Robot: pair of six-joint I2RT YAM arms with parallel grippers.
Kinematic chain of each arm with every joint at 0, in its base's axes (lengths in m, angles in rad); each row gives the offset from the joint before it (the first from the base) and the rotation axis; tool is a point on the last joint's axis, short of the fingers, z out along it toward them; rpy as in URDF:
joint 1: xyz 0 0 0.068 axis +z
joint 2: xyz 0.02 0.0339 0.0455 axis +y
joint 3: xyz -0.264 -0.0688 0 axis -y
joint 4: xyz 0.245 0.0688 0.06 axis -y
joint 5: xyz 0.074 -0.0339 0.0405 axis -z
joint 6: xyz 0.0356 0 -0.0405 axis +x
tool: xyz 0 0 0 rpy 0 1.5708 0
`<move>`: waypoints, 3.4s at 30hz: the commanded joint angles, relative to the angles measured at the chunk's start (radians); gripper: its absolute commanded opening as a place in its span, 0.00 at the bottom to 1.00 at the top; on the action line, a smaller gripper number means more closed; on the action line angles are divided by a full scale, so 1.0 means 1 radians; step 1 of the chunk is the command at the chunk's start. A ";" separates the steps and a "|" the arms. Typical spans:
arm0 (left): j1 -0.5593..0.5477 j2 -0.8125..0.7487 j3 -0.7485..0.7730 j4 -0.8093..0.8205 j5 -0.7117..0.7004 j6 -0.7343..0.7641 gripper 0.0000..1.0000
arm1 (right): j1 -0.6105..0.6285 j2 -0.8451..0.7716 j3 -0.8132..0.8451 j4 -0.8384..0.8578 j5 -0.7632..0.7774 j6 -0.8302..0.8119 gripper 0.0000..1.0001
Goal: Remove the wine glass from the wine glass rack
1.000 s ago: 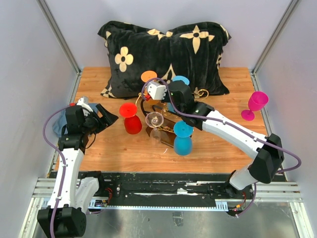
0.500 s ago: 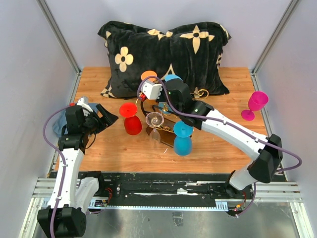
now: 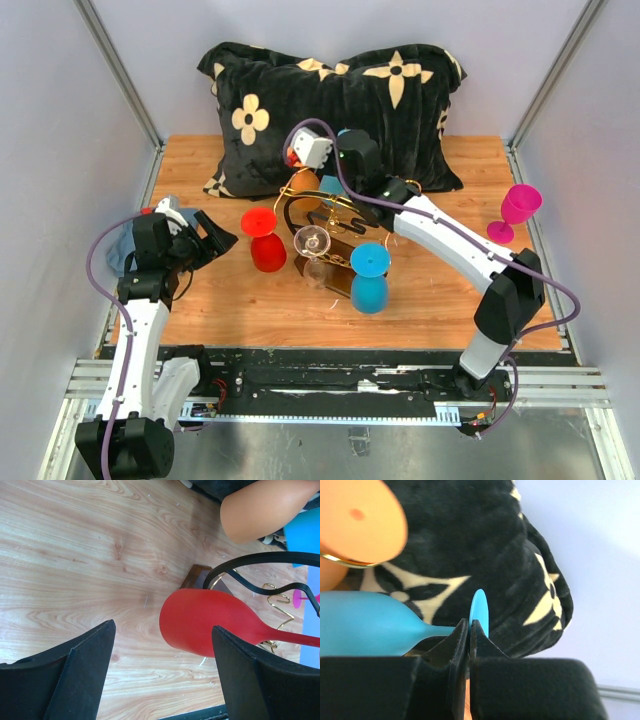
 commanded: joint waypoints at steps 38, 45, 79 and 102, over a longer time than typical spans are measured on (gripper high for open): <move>-0.002 -0.024 0.000 0.001 0.020 0.028 0.84 | -0.979 -0.738 -0.685 -0.056 -0.463 1.716 0.01; -0.002 -0.018 -0.004 0.008 0.030 0.024 0.84 | -1.004 -0.799 -0.939 0.190 -0.412 1.917 0.01; 0.000 -0.007 0.009 -0.005 0.022 0.041 0.84 | -1.023 0.028 -1.324 1.491 -0.479 2.359 0.01; -0.001 0.001 0.020 -0.020 0.004 0.060 0.84 | -1.066 0.394 -1.211 1.616 -0.485 2.341 0.01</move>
